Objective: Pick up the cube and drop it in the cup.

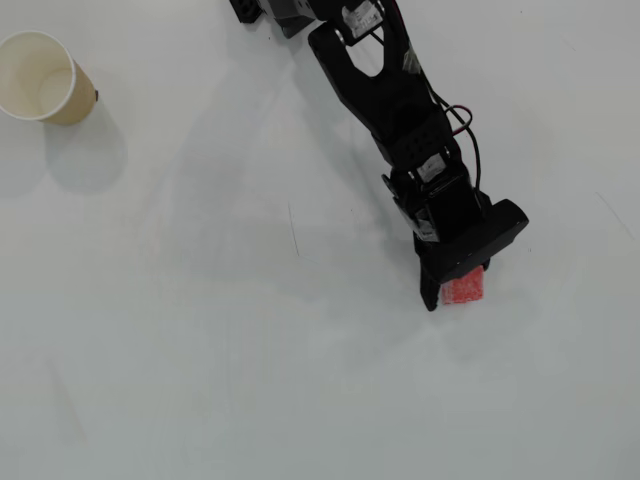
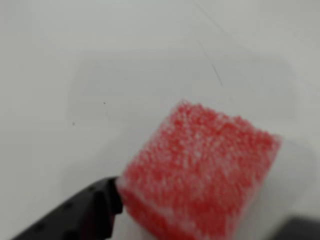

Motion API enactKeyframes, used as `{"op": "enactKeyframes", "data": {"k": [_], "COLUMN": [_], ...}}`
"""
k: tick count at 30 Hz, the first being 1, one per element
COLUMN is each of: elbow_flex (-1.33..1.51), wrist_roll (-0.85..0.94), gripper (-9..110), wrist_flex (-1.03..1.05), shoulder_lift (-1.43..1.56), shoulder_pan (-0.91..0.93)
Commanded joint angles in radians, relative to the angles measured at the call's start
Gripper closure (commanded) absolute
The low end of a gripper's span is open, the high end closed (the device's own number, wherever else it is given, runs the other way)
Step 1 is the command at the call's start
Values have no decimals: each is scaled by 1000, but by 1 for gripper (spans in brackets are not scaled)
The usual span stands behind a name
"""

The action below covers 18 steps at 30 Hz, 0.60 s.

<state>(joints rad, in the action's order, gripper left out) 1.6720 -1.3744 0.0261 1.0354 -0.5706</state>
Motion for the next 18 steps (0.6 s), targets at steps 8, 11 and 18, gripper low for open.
{"op": "enactKeyframes", "data": {"k": [8,11,18], "elbow_flex": [-150,-152,-152], "wrist_roll": [6,6,5], "gripper": [78,81,93], "wrist_flex": [-6,-11,-17], "shoulder_lift": [31,32,37], "shoulder_pan": [17,20,25]}}
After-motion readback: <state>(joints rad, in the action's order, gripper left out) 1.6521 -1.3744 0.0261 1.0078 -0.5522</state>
